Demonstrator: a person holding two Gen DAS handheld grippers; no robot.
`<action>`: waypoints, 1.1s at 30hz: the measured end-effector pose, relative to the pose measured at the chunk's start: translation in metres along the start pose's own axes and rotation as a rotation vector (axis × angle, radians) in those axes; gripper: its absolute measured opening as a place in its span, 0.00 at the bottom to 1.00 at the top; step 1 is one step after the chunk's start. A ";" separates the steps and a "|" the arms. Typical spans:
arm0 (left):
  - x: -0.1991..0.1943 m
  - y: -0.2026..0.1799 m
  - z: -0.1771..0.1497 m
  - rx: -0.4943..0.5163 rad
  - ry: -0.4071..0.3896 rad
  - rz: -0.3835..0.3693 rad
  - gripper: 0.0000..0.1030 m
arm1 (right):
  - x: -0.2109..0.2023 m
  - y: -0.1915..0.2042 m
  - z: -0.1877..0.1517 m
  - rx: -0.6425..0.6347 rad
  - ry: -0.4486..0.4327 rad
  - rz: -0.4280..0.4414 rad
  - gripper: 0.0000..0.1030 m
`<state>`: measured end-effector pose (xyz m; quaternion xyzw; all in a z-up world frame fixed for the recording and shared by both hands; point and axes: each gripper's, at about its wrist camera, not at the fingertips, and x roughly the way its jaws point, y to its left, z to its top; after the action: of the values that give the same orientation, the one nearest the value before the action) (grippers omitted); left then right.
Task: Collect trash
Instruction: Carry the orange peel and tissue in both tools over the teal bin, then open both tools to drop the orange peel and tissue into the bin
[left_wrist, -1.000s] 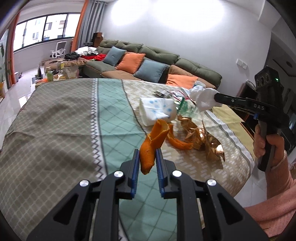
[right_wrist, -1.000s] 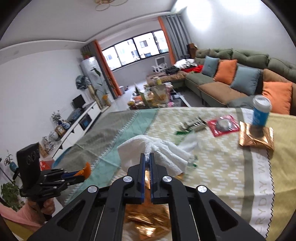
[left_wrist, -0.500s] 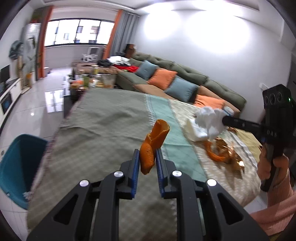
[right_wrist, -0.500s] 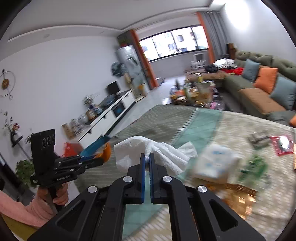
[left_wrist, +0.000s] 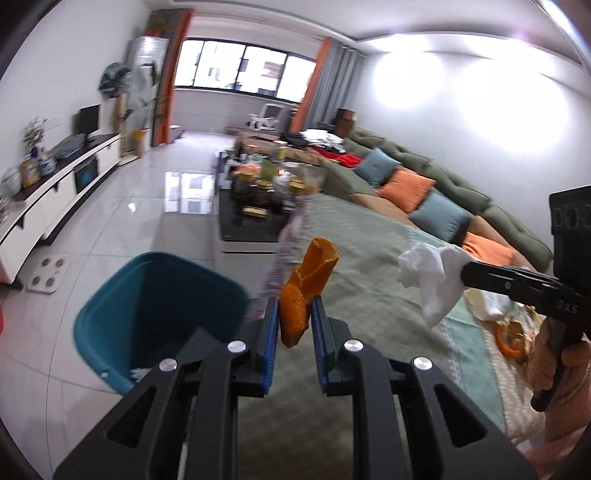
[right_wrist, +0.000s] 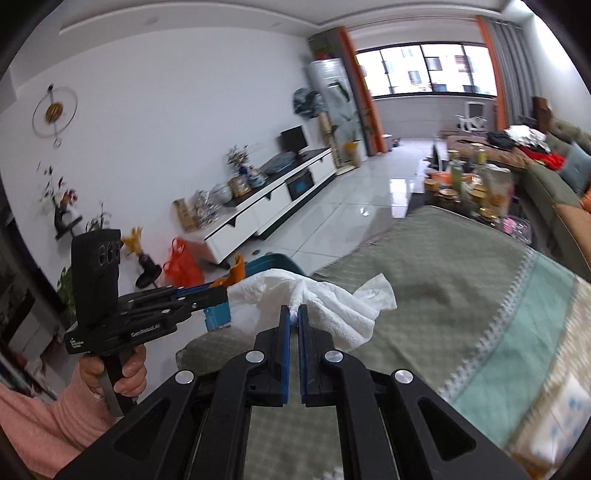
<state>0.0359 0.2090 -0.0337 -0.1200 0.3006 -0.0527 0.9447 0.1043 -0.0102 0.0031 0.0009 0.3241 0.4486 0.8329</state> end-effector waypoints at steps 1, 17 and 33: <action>0.000 0.009 0.001 -0.014 0.001 0.012 0.18 | 0.009 0.005 0.004 -0.015 0.009 0.006 0.04; 0.019 0.090 -0.003 -0.131 0.060 0.140 0.18 | 0.112 0.039 0.032 -0.084 0.133 0.065 0.04; 0.047 0.125 -0.014 -0.204 0.129 0.195 0.19 | 0.180 0.048 0.033 -0.093 0.258 0.052 0.04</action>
<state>0.0695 0.3192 -0.1036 -0.1821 0.3748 0.0626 0.9069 0.1564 0.1627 -0.0541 -0.0871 0.4072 0.4809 0.7716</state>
